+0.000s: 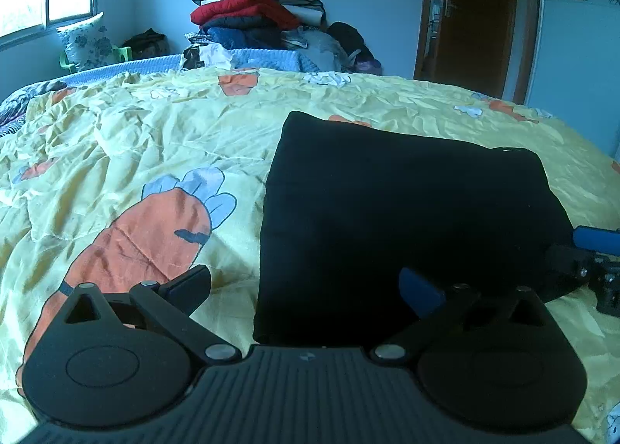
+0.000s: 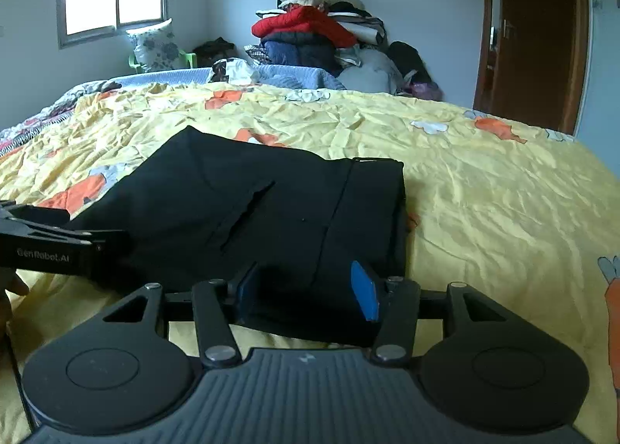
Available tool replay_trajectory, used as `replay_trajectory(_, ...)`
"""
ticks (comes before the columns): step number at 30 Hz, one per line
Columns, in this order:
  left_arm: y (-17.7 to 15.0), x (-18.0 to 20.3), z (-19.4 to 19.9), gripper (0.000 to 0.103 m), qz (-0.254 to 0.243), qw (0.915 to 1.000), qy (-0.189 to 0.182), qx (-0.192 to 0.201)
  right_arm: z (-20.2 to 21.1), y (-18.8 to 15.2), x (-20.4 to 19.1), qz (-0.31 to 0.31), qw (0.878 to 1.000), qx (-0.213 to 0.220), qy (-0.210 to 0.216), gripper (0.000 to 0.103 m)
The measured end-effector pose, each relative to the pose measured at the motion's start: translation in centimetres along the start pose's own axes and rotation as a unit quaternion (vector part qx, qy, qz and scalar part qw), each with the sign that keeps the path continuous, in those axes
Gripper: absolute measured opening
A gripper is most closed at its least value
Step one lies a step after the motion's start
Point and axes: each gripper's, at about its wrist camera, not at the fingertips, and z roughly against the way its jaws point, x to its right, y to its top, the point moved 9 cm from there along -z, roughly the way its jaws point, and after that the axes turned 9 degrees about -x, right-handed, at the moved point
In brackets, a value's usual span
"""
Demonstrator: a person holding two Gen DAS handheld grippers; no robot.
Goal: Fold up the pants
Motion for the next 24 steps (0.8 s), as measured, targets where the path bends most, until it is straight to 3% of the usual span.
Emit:
replay_trajectory(6, 0.0, 0.0, 0.0, 0.103, 0.002, 1.0, 0.0, 0.001, -0.9, -0.4, 0.1, -0.004, 1.0, 0.011, -0.017, 0.065)
replay_trajectory(7, -0.1, -0.1, 0.0, 0.103, 0.003, 1.0, 0.0, 0.001, -1.0, -0.4, 0.2, -0.006, 1.0, 0.013, -0.02, 0.07)
replay_trajectory(10, -0.2, -0.2, -0.1, 0.103, 0.008, 1.0, -0.002, 0.001, -1.5, -0.7, 0.9, -0.023, 0.999, -0.005, -0.041, 0.098)
replay_trajectory(16, 0.1, -0.3, 0.6, 0.103, 0.008, 0.9999, -0.002, 0.008, -1.4, -1.2, 2.6, -0.09, 0.996, -0.014, 0.003, 0.099)
replay_trajectory(20, 2.0, -0.3, 2.1, 0.102, -0.008, 0.9991, 0.006, 0.04, 1.1, 0.4, 3.7, -0.083, 0.994, 0.058, -0.042, 0.099)
replay_trajectory(22, 3.4, 0.0, 2.1, 0.102, -0.012, 0.9991, -0.003, 0.04, 2.2, 2.5, 3.9, -0.061, 0.993, 0.094, -0.037, 0.099)
replay_trajectory(24, 4.8, 0.3, 1.4, 0.102, -0.009, 0.9994, -0.011, 0.033, 1.9, 4.5, 3.5, -0.025, 0.995, 0.09, -0.028, 0.098)
